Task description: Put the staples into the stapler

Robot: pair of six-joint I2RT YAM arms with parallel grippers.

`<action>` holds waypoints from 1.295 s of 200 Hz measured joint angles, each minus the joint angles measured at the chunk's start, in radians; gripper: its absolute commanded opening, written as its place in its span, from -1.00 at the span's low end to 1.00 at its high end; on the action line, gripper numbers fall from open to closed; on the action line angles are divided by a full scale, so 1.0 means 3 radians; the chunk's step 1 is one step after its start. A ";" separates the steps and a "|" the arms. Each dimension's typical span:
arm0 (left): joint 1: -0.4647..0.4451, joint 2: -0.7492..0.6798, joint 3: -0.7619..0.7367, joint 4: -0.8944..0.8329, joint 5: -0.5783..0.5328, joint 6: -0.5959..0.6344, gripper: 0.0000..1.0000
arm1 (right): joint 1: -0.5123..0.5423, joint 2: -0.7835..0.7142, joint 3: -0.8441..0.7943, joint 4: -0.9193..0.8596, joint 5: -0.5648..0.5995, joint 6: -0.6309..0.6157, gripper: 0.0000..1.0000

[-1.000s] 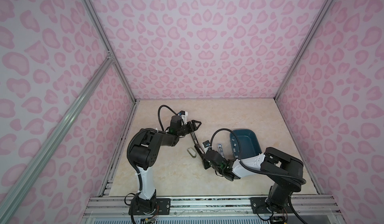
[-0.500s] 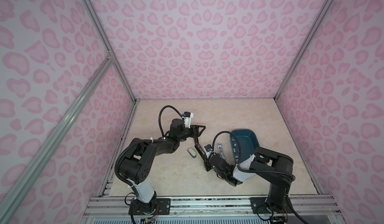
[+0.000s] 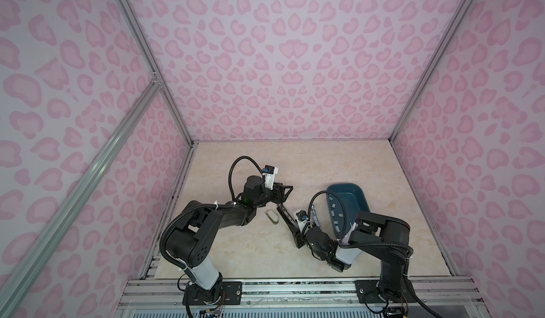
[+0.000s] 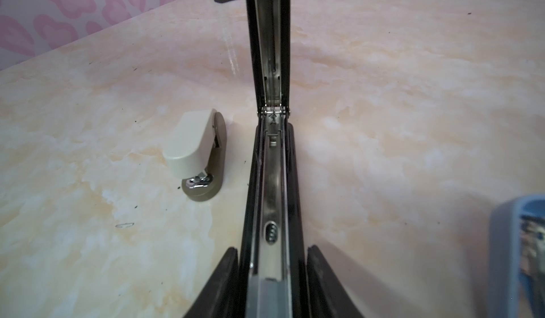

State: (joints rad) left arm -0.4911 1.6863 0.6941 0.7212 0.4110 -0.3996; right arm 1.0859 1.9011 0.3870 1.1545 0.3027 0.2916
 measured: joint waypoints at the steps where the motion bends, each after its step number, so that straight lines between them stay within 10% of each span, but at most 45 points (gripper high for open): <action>1: 0.0000 0.0000 0.0000 0.0000 0.0000 0.0000 0.33 | 0.0003 -0.0003 -0.0003 0.0001 0.0001 0.0000 -0.12; 110: -0.0001 -0.0043 -0.0015 -0.0001 -0.0009 0.0025 0.33 | 0.0074 -0.0772 -0.0337 -0.0045 0.0123 -0.0085 0.09; 182: -0.0006 -0.0043 -0.0015 0.0000 0.0004 0.0025 0.31 | 0.0069 -0.1113 -0.0092 -0.0781 0.0211 -0.0072 -0.35; 259: -0.0018 -0.0062 -0.0024 0.0008 0.0031 0.0025 0.28 | 0.0038 -0.0952 0.0051 -0.1199 0.0187 -0.0067 -0.33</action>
State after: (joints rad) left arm -0.4965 1.6676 0.6868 0.7235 0.4202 -0.3920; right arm 1.0973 1.6154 0.4023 0.7948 0.3588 0.2714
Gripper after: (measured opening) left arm 0.642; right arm 0.340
